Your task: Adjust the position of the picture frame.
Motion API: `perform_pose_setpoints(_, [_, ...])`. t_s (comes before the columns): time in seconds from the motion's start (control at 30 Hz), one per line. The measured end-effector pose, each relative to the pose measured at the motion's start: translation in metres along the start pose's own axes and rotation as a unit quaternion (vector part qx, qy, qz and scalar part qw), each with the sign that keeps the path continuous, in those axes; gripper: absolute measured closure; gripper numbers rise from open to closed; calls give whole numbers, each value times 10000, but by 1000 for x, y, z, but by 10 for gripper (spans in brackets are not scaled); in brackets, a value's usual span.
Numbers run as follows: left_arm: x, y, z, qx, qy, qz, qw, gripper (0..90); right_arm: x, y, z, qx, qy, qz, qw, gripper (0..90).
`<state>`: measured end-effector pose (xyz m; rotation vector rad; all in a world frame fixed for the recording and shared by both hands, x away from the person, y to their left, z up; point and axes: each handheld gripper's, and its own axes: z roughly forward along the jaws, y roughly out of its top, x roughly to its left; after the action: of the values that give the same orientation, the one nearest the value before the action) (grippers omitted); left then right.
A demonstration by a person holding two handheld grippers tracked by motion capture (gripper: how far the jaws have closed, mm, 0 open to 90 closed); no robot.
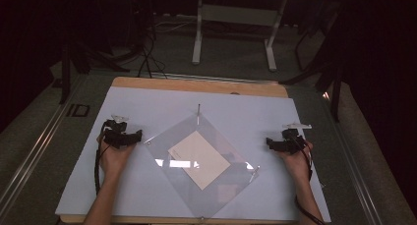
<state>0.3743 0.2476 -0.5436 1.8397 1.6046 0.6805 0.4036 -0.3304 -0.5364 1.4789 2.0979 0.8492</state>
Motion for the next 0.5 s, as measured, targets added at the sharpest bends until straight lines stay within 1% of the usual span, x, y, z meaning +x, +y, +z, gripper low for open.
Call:
perform_pose_setpoints(0.03, [0, 0, -1, -50, 49, -4, 10000, 270, 0, 0, 0, -11, 0, -7, 10000, 144])
perform_pose_setpoints(0.07, [0, 0, -1, -50, 49, -4, 10000, 349, 0, 0, 0, -11, 0, -7, 10000, 144])
perform_pose_setpoints(0.1, [-1, -1, -3, -122, 59, 89, 9999, 349, 0, -1, 0, -38, -2, 1, 10000, 144])
perform_pose_setpoints(0.13, [-2, 0, -3, -135, 129, 167, 9997, 427, 0, -2, 0, -71, 10, 6, 10000, 145])
perform_pose_setpoints(0.17, [-3, 0, -5, -194, 147, 219, 9995, 425, 0, -2, 0, -83, 2, 1, 10000, 147])
perform_pose_setpoints(0.23, [-4, 2, -9, -293, -1, 231, 9993, 430, 0, -2, 0, -73, -10, 2, 10000, 147])
perform_pose_setpoints(0.3, [-5, 4, -13, -368, -53, 298, 9989, 436, 1, -2, 0, -70, -19, 7, 10000, 150])
perform_pose_setpoints(0.33, [-6, 5, -15, -413, -133, 311, 9986, 436, 1, -2, 0, -72, -25, 12, 10000, 151])
perform_pose_setpoints(0.37, [-6, 6, -18, -456, -179, 310, 9983, 437, 1, -2, -1, -76, -42, 17, 10000, 167])
perform_pose_setpoints(0.4, [-6, 7, -20, -484, -247, 324, 9980, 436, 2, -2, -2, -87, -58, 28, 9999, 204])
perform_pose_setpoints(0.47, [-7, 8, -23, -518, -382, 303, 9975, 436, 3, -1, -5, -122, -12, -22, 9999, 334])
perform_pose_setpoints(0.5, [-7, 9, -24, -541, -409, 319, 9972, 436, 3, -1, -6, -125, 2, -41, 9999, 378])
